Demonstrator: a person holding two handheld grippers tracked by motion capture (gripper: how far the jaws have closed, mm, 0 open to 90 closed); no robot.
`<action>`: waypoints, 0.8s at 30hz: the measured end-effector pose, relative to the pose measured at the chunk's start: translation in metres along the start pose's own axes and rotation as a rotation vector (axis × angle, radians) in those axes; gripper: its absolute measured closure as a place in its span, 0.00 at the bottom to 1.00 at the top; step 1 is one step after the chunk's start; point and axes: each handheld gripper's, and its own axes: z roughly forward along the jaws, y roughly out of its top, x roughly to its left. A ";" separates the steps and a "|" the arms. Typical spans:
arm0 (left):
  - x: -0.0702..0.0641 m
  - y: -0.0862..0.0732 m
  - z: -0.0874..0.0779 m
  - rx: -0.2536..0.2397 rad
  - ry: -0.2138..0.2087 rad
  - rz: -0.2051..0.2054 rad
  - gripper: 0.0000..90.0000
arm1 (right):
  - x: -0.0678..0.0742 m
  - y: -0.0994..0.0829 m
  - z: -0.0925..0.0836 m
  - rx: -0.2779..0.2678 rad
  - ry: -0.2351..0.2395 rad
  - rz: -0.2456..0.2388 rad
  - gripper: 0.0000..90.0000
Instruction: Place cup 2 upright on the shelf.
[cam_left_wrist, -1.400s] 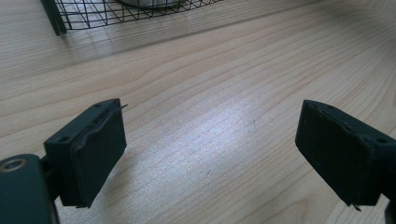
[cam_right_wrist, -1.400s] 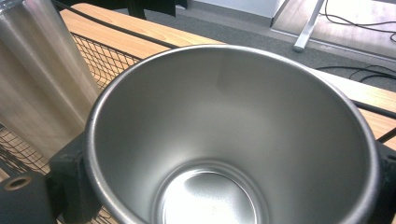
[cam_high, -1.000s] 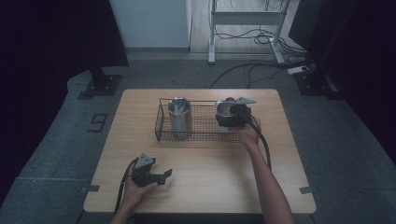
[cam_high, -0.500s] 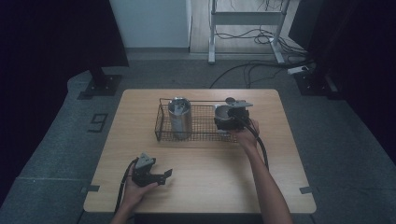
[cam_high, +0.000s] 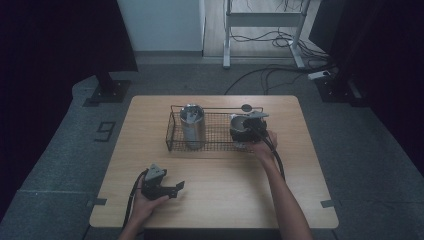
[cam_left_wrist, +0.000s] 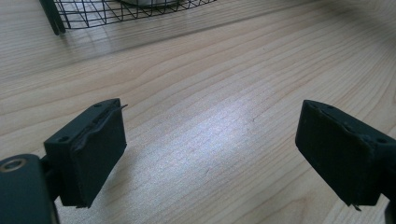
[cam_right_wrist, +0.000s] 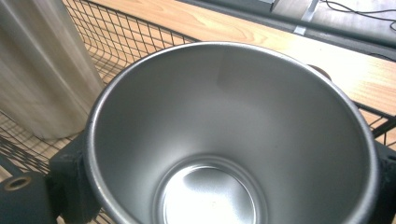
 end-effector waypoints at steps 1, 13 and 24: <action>0.000 0.000 0.000 0.000 0.000 0.000 0.10 | 0.000 0.000 0.000 0.000 0.000 0.000 0.08; 0.000 0.000 0.000 0.001 -0.002 0.005 0.10 | 0.004 0.000 0.000 0.024 -0.018 -0.004 0.08; -0.001 0.000 0.001 0.005 -0.005 0.007 0.10 | 0.007 -0.002 0.003 0.068 -0.047 -0.015 0.08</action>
